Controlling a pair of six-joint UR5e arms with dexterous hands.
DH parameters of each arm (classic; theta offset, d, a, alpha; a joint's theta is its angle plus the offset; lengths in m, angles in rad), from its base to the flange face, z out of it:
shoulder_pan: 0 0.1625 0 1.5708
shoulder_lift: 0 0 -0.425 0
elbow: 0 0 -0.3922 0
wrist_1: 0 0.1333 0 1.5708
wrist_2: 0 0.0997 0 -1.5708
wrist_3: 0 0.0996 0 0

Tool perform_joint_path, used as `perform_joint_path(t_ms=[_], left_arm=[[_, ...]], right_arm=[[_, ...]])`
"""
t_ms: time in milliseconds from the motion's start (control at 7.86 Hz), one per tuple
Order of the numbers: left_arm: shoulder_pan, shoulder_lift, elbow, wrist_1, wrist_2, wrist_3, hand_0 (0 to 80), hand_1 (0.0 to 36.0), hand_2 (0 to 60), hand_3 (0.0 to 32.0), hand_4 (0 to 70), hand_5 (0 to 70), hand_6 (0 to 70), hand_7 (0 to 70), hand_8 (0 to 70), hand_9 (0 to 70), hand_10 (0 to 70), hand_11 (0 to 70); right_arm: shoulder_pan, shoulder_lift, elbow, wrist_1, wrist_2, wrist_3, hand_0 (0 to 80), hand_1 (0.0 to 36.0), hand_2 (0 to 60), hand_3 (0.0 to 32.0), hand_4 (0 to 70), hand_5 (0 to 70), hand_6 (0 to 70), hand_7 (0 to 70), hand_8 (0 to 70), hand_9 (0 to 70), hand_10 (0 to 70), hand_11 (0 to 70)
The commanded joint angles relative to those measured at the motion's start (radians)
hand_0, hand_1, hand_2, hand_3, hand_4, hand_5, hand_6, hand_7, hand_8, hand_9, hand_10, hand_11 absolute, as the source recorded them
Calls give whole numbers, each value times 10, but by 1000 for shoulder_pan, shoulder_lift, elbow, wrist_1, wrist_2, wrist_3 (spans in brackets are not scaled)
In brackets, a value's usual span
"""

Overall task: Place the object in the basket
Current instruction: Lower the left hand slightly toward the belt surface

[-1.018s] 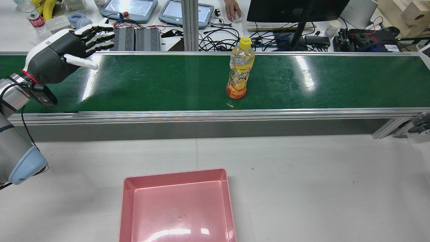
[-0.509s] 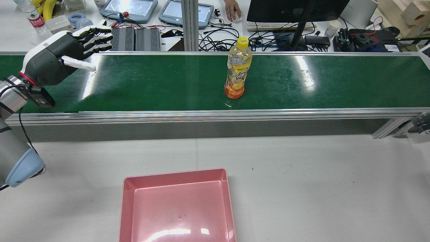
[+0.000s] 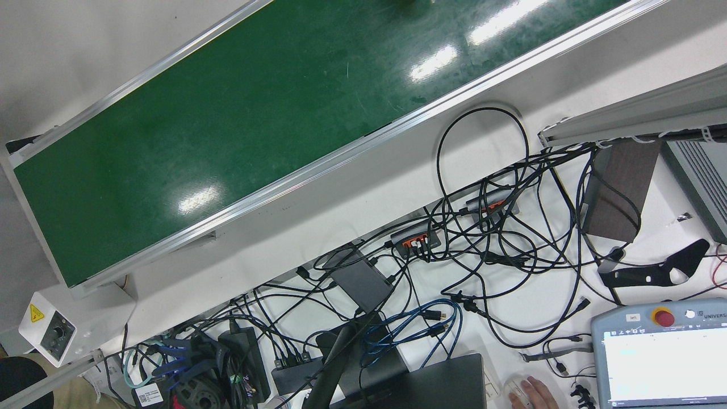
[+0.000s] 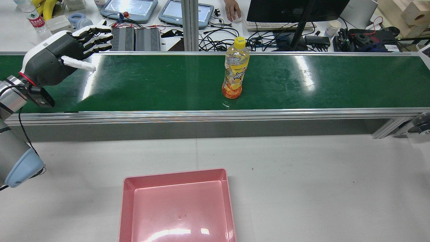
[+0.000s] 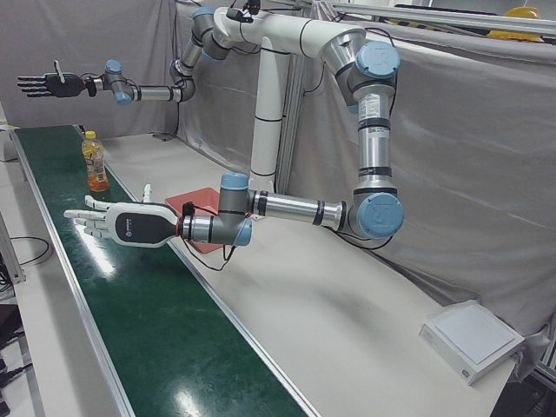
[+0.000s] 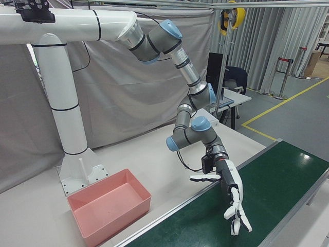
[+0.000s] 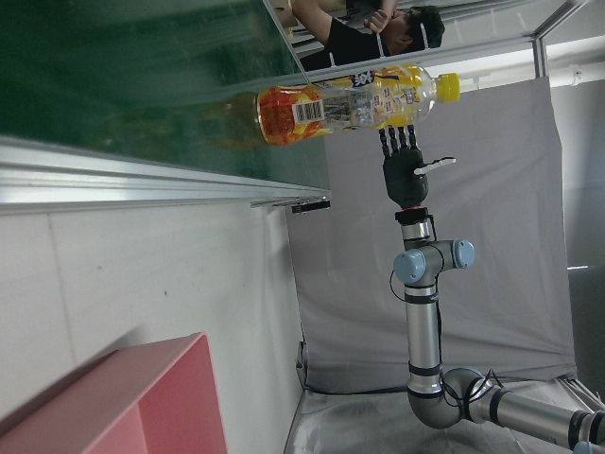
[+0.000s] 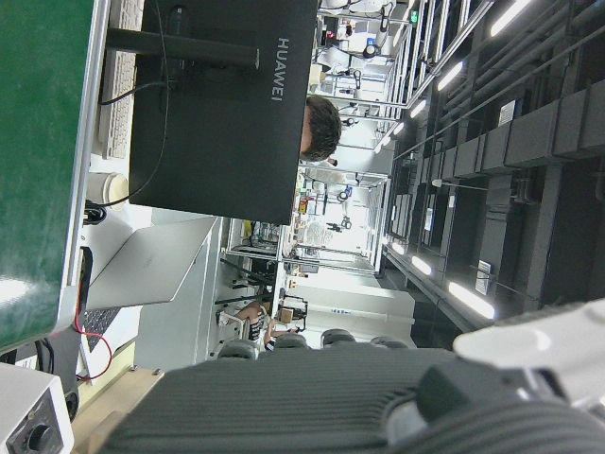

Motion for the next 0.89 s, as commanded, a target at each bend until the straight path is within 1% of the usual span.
perform_joint_path(t_ms=[0,764], left_arm=[[2,2,1,0,0,2,522,149,25,18,135,267,22,20,113,121,100,161],[0,0,-1,0,0,0,523,148,19,24,132,264,18,20,113,120,97,156]], right_arm=[[0,0,1,0,0,0,0,0,0,0,0,0,0,0,0,0,0,0],[0,0,1,0,0,-1,0,0,0,0,0,0,0,0,0,0,0,0]])
